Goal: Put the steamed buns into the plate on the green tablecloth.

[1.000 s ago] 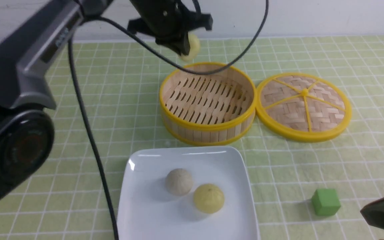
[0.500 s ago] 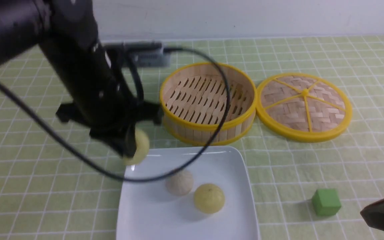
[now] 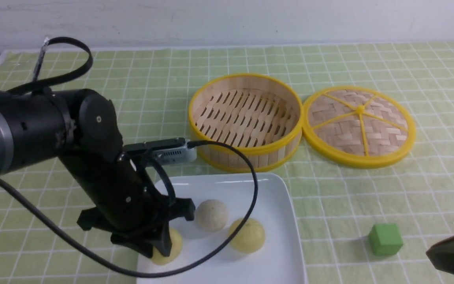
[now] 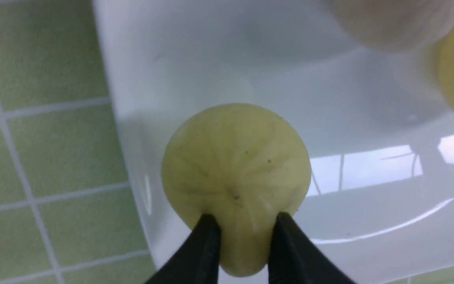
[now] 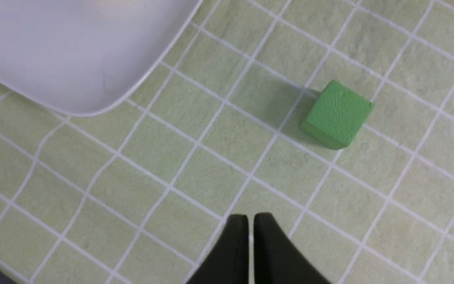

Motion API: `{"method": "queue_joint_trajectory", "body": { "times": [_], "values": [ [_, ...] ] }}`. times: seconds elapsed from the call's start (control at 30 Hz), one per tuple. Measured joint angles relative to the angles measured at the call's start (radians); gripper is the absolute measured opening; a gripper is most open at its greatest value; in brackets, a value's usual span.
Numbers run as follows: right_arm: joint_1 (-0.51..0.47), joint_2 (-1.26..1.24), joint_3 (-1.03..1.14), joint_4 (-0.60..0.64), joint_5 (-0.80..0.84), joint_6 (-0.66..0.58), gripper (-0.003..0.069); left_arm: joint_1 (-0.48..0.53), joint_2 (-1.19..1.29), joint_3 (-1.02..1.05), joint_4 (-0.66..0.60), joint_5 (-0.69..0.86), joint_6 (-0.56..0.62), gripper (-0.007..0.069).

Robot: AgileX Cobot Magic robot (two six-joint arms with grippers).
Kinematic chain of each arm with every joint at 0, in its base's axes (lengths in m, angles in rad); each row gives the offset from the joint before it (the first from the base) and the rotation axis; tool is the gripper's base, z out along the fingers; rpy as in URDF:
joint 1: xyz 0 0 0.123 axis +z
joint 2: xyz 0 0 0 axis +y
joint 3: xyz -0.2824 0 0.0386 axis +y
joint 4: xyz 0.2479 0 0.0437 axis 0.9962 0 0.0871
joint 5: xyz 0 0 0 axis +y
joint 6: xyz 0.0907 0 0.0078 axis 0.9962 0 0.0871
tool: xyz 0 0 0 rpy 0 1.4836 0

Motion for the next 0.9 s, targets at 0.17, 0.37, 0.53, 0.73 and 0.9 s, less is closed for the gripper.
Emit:
{"method": "queue_joint_trajectory", "body": {
  "times": [0.17,0.37,0.53,0.73,0.9],
  "values": [
    [0.000,-0.053,0.000,0.000,0.066,0.002,0.0046,0.000,-0.001,0.000,-0.057,-0.032,0.039,0.0340],
    [0.000,-0.236,0.000,0.000,0.151,0.046,0.0055,0.000,-0.002,-0.043,-0.055,-0.028,0.053,0.0414],
    [0.000,-0.464,0.005,0.000,0.169,0.139,0.0062,0.000,-0.002,-0.094,-0.028,-0.020,0.054,0.0421],
    [0.000,-0.613,0.151,0.000,-0.165,0.160,0.0044,0.000,-0.002,-0.100,-0.017,-0.037,0.054,0.0337],
    [0.000,-0.607,0.289,0.015,-0.423,0.130,-0.0015,0.000,-0.002,-0.100,-0.010,-0.051,0.064,0.0166]
  ]
}}
